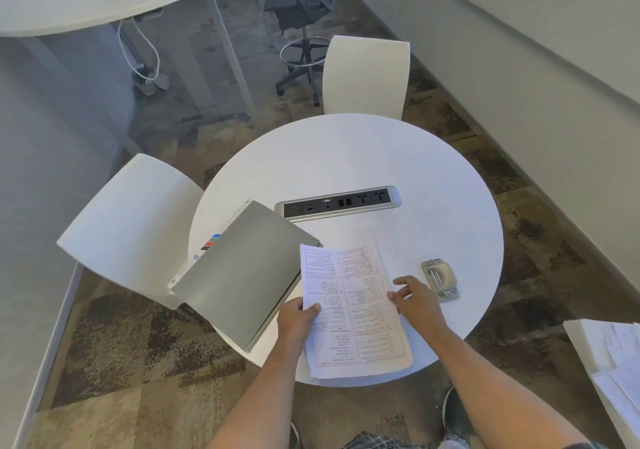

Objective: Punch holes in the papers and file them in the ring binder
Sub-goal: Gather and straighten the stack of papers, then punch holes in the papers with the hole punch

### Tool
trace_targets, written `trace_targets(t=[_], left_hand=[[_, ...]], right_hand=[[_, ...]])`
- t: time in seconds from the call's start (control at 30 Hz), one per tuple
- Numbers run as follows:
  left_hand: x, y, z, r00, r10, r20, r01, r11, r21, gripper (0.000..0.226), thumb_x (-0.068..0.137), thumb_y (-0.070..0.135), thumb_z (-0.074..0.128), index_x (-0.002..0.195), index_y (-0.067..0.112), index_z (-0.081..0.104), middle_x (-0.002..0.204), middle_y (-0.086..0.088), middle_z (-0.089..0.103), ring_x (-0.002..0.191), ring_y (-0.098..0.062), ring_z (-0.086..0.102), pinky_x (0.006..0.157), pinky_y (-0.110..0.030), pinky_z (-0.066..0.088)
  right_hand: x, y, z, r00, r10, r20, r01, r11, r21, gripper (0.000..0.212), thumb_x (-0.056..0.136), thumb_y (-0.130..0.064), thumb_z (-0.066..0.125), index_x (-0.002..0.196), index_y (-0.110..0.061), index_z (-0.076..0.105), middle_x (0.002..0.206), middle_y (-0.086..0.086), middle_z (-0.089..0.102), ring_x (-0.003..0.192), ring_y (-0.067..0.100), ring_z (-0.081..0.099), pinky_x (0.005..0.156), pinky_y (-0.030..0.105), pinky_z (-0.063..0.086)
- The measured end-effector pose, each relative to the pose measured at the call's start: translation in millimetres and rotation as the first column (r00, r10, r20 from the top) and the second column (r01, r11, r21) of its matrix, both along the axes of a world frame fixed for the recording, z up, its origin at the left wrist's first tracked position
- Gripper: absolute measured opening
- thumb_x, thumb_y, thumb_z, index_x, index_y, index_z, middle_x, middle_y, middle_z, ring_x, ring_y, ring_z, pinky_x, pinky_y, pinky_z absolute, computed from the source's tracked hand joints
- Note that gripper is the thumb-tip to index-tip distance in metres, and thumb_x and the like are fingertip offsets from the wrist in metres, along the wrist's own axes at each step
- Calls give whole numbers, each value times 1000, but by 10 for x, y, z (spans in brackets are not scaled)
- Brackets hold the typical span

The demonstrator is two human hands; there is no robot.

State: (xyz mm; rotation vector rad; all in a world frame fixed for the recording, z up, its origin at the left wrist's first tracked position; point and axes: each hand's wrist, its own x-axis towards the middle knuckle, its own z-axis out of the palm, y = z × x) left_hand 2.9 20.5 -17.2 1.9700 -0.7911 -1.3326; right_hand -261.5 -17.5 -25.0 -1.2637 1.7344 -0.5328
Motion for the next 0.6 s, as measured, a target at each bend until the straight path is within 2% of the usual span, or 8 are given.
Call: trace_targets(t=[0.1, 0.17, 0.27, 0.33, 0.43, 0.53, 0.6], left_hand=[[-7, -4, -72, 1000, -5, 20, 4, 1000, 31, 7, 92, 15, 72, 92, 9, 76, 94, -5, 79, 86, -25, 76, 79, -43, 63], [-34, -30, -56, 998, -22, 66, 19, 999, 47, 11, 93, 19, 71, 91, 8, 73, 93, -4, 77, 85, -24, 74, 78, -42, 61], [-34, -63, -40, 992, -7, 122, -1, 998, 61, 23, 95, 22, 67, 77, 8, 62, 83, -2, 70, 71, -20, 64, 61, -31, 48], [-13, -73, -65, 989, 11, 150, -21, 998, 65, 30, 94, 22, 64, 70, 12, 50, 75, -4, 60, 64, -19, 53, 60, -28, 38], [10, -86, -52, 978, 7, 207, -26, 996, 88, 21, 89, 15, 62, 71, 14, 52, 70, -4, 55, 63, -19, 48, 60, -31, 36], [38, -96, -42, 966, -26, 258, -3, 994, 113, 18, 81, 3, 56, 68, 14, 54, 68, -3, 54, 63, -20, 45, 60, -30, 34], [55, -100, -78, 966, -37, 257, 7, 993, 118, 17, 78, 1, 57, 69, 16, 59, 70, -2, 57, 66, -20, 47, 63, -30, 36]], right_hand=[[-153, -34, 69, 977, -182, -107, 157, 965, -213, 14, 96, -19, 68, 110, -19, 68, 97, -4, 69, 81, 11, 67, 72, 26, 54], [-281, -95, 121, 940, -288, -184, 219, 921, -323, 19, 96, -14, 67, 115, -15, 68, 113, 1, 64, 96, 19, 65, 84, 33, 54], [-486, -189, 119, 865, -382, -324, 273, 902, -336, 38, 97, -20, 65, 134, -14, 63, 139, 10, 57, 125, 30, 56, 105, 46, 47], [-596, -235, 64, 855, -391, -342, 308, 912, -272, 44, 101, -28, 61, 142, -15, 59, 146, 11, 56, 130, 33, 56, 109, 49, 44], [-661, -262, -4, 884, -392, -255, 365, 919, -146, 38, 103, -30, 52, 137, -19, 63, 138, 8, 65, 116, 31, 65, 99, 48, 54], [-647, -226, -19, 901, -388, -195, 371, 921, -118, 34, 100, -24, 53, 131, -19, 68, 127, 6, 71, 101, 27, 67, 88, 45, 58], [-630, -191, -37, 909, -383, -165, 372, 924, -92, 34, 100, -17, 55, 133, -18, 67, 124, 7, 72, 94, 23, 66, 80, 38, 58]])
